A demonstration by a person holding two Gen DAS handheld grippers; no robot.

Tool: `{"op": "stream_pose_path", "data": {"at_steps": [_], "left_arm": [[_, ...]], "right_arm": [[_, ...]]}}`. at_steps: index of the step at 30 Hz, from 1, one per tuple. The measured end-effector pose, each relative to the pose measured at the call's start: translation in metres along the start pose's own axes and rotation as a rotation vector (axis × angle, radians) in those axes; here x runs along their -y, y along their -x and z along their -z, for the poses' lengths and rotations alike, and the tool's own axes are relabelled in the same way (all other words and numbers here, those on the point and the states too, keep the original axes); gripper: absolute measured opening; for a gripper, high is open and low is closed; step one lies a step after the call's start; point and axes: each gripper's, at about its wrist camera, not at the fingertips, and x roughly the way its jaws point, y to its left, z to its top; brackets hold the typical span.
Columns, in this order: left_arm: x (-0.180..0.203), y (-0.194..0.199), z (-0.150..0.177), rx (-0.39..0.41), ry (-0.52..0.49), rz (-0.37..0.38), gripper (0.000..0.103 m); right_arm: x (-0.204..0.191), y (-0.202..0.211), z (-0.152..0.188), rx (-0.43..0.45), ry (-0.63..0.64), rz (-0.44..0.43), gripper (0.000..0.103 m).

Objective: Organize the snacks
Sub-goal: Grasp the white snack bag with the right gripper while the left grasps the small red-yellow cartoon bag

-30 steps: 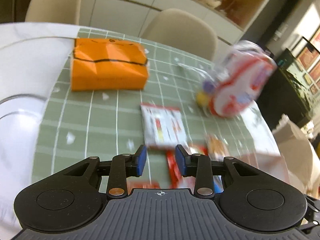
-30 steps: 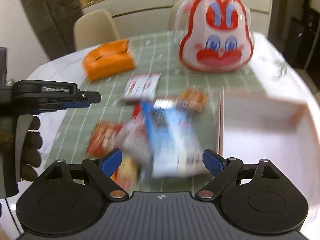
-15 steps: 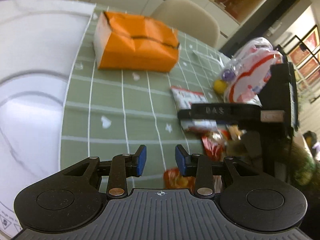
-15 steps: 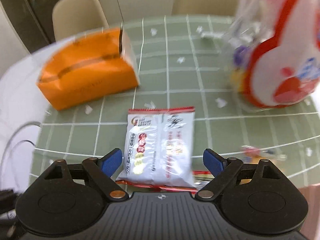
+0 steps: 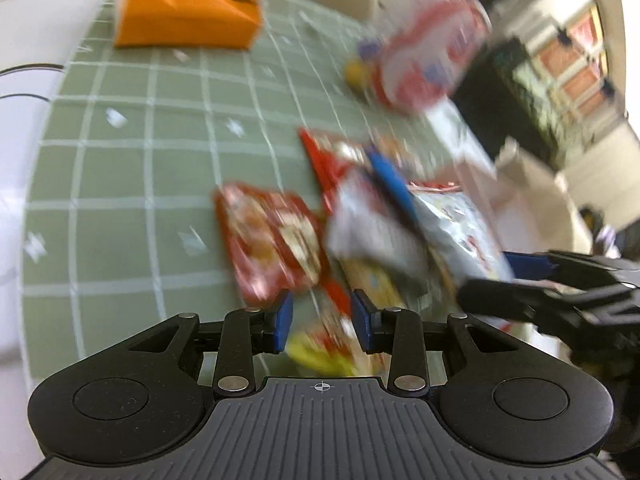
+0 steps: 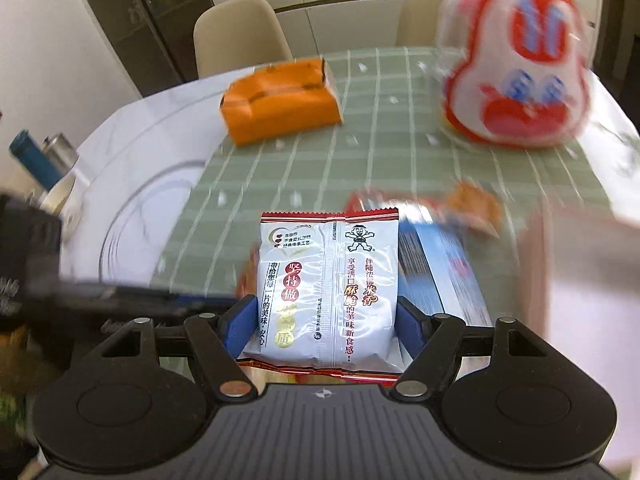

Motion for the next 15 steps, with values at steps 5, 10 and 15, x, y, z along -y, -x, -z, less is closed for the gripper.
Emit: {"op": "stream_pose_path", "data": {"at_steps": [5,10,15], "left_arm": [[0.046,-0.006,0.037,-0.027,-0.144,-0.093,0.040],[0.082,-0.009,0.055,-0.042,-0.170,-0.177,0.040],[0.123,-0.010,0.093,-0.055,-0.179,-0.208,0.041]], "right_arm": [[0.020,0.026,0.064,-0.030,-0.005,0.028,0.073],[0.051,0.044,0.120,-0.056,-0.005,0.056,0.073],[0.067,0.063,0.158,-0.016,0.077,0.091,0.073]]}}
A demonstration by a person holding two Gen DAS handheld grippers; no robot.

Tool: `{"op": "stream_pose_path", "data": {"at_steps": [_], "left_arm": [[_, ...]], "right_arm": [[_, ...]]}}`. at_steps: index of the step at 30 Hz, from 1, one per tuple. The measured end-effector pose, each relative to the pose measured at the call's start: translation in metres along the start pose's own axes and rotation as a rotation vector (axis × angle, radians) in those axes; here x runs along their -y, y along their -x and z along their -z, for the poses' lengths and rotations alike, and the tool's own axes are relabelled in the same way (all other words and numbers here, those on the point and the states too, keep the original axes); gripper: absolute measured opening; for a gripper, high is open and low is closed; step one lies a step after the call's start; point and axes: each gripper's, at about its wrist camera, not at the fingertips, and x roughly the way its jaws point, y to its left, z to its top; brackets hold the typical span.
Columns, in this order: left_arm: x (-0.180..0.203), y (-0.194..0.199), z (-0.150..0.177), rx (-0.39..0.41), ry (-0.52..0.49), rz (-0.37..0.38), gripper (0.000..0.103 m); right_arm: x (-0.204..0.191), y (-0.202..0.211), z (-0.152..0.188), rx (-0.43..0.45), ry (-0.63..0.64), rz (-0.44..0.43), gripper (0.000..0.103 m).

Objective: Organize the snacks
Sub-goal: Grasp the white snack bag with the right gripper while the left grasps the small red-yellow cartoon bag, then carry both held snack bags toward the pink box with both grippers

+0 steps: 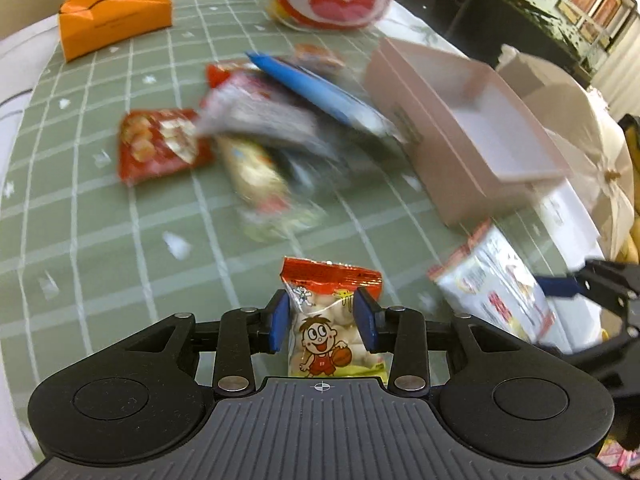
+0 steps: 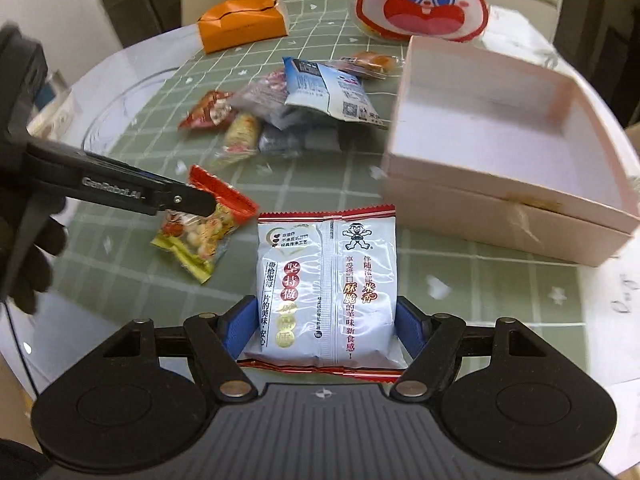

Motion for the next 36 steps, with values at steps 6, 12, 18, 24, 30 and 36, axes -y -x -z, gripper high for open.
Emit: {"op": "stream_pose_path", "data": {"at_steps": [6,12,18,24,30,36], "left_arm": [[0.046,0.014,0.039,0.034,-0.029,-0.115,0.041],[0.065,0.036,0.054,0.077,0.029,-0.127,0.041],[0.095,0.004,0.057,0.042,-0.122,-0.175,0.056],[0.097,0.016,0.061,0.095,-0.100,-0.156,0.057],[0.082,-0.001,0.053,0.055,-0.055,-0.219,0.059],[0.074,-0.008,0.051,0.044,-0.044,-0.180,0.060]], "right_arm": [[0.022,0.010,0.033,-0.025,0.010,-0.024,0.073],[0.031,0.018,0.051,0.005,-0.028,-0.024,0.076],[0.038,0.034,0.053,0.049,-0.113,0.038,0.076],[0.037,0.043,0.060,0.089,-0.124,0.100,0.077],[0.025,0.031,0.055,0.080,-0.100,0.059,0.078],[0.010,0.006,0.048,0.028,-0.045,0.083,0.079]]}}
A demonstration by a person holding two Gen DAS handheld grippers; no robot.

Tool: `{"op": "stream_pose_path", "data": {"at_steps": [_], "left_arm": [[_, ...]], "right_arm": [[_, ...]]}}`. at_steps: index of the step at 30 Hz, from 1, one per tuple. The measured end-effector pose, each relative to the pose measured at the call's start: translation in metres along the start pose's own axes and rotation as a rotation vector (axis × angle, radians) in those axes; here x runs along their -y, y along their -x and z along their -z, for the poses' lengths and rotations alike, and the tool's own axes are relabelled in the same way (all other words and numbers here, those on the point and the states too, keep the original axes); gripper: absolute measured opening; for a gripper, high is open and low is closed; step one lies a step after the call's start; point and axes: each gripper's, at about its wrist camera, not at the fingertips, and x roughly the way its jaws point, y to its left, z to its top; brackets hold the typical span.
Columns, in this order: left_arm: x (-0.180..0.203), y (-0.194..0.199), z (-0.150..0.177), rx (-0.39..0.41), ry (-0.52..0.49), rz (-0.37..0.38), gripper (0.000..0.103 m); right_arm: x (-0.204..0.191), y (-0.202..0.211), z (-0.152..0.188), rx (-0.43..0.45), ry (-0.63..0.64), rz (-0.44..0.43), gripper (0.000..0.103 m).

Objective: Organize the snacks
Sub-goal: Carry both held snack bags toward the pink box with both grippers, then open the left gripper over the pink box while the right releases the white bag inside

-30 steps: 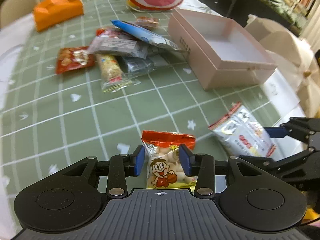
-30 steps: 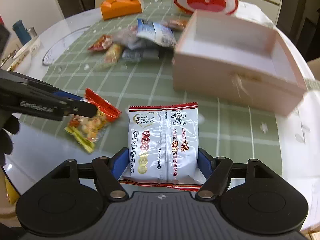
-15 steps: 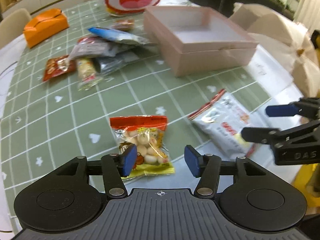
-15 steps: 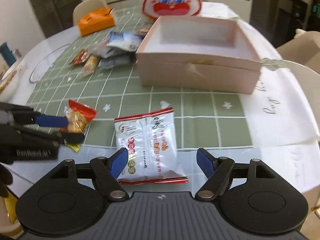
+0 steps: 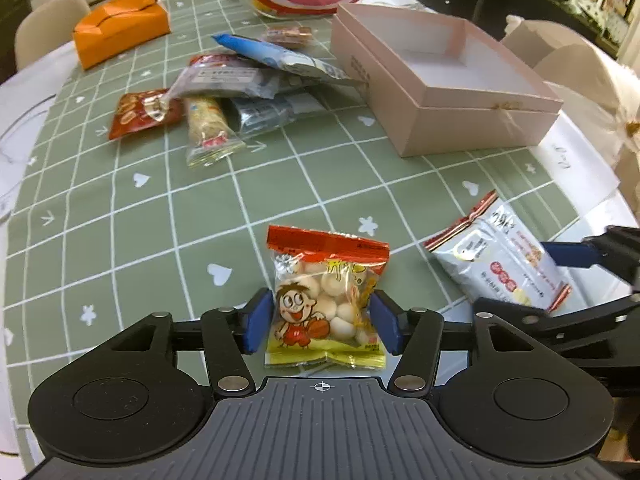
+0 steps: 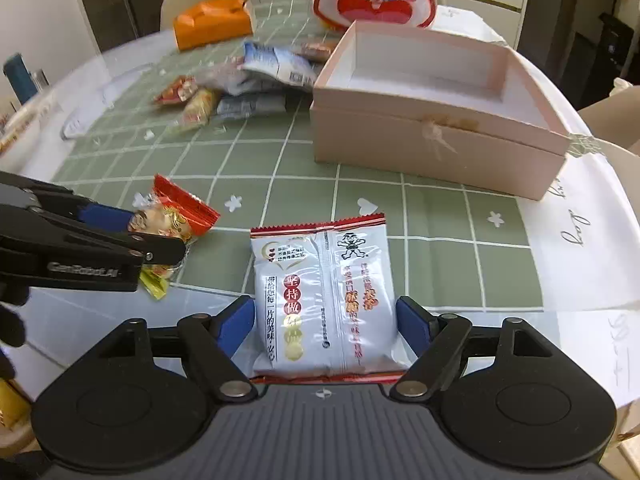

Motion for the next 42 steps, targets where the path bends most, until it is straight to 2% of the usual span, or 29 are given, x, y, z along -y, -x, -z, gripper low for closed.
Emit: {"op": "stream_pose_path", "data": {"at_steps": [2,5,8,12,16,19,22,26,28,30,32,35,38,42], "left_arm": [[-0.001,0.001,0.001,0.009,-0.001,0.019,0.055],[0.003,0.008,0.006,0.026,-0.003,0.093,0.054],[0.015,0.020,0.015,0.043,-0.025,0.199,0.051],[0.036,0.032,0.022,0.045,-0.052,0.288,0.048],[0.056,0.035,0.013,0.063,-0.066,0.307,0.047],[0.069,0.040,-0.006,0.100,-0.067,0.297,0.046],[0.073,0.053,-0.044,0.181,0.003,0.290,0.045],[0.079,0.071,-0.117,0.360,0.077,0.242,0.044],[0.082,0.058,-0.153,0.404,0.124,0.205,0.044],[0.082,0.023,-0.178,0.365,0.206,0.235,0.044],[0.085,-0.014,-0.188,0.333,0.260,0.248,0.044],[0.088,-0.048,-0.180,0.304,0.310,0.146,0.043],[0.075,-0.044,-0.164,0.275,0.404,0.135,0.043],[0.058,-0.009,-0.139,0.316,0.444,0.066,0.043]], "right_arm": [[-0.002,0.000,-0.001,0.001,-0.010,0.011,0.077],[-0.002,0.016,0.001,0.015,-0.028,0.028,0.076],[0.004,0.038,0.005,0.024,-0.013,0.072,0.076],[0.025,0.069,0.008,0.030,-0.023,0.106,0.076],[0.055,0.100,-0.003,0.097,-0.031,0.133,0.076],[0.078,0.121,-0.023,0.196,-0.020,0.111,0.076],[0.103,0.131,-0.053,0.284,0.022,0.068,0.076],[0.129,0.129,-0.097,0.358,0.100,0.022,0.076],[0.141,0.123,-0.118,0.382,0.136,0.020,0.076],[0.154,0.110,-0.140,0.371,0.149,-0.006,0.076],[0.168,0.089,-0.162,0.325,0.156,-0.042,0.076],[0.175,0.046,-0.185,0.237,0.174,-0.086,0.076],[0.172,0.001,-0.197,0.140,0.171,-0.137,0.076],[0.160,-0.050,-0.208,0.006,0.123,-0.235,0.077]]}}
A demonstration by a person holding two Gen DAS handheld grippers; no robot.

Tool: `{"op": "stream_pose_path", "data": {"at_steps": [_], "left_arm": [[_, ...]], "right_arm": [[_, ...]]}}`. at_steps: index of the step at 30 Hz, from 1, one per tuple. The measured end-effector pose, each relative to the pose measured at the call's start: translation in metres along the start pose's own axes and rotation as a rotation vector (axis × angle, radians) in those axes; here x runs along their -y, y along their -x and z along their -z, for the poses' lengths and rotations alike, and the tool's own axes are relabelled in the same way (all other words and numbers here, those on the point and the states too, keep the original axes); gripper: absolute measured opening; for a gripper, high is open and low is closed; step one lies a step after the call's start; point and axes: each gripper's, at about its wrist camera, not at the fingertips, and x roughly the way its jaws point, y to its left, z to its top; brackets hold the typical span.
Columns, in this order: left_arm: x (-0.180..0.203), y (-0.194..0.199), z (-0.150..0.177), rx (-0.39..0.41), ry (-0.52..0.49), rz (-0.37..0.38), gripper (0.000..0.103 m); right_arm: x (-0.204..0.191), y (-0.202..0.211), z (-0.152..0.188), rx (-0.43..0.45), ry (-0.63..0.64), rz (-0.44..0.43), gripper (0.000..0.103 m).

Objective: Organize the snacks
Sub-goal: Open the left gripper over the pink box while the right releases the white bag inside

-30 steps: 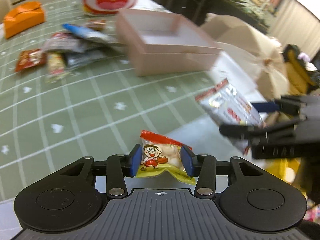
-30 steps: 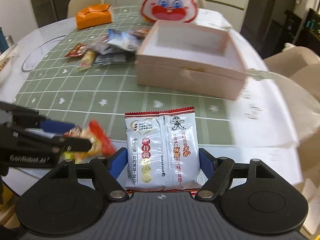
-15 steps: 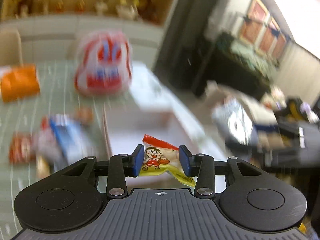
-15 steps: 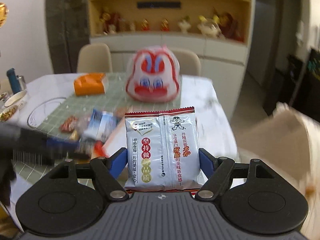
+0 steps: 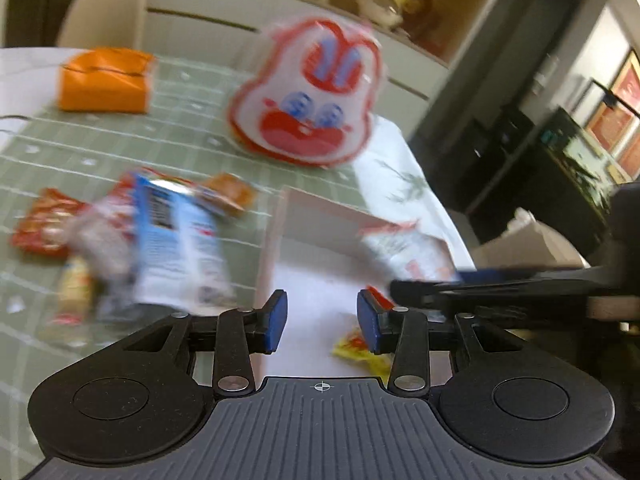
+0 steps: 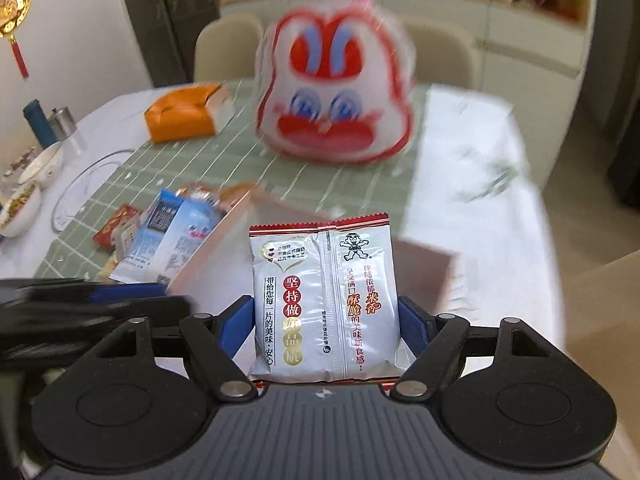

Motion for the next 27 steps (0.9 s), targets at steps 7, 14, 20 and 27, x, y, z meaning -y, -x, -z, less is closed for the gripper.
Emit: {"op": "stream_pose_path", "data": {"at_steps": [7,14,20,27], "left_arm": [[-0.044,0.031,0.001,-0.011,0.104,-0.086,0.043],[-0.105,0.044,0.000,-0.040,0.130,-0.069,0.043],[-0.149,0.039,0.000,-0.063,0.170,0.029,0.043],[-0.170,0.019,0.004,-0.097,0.142,0.074,0.043]], "right_arm": [[-0.014,-0.032,-0.006,-0.105,0.009,0.074,0.077],[-0.025,-0.019,-0.015,-0.150,-0.003,0.123,0.077],[-0.019,-0.037,-0.019,-0.204,-0.249,0.137,0.077],[-0.064,-0.019,-0.056,-0.118,-0.195,0.158,0.077]]}}
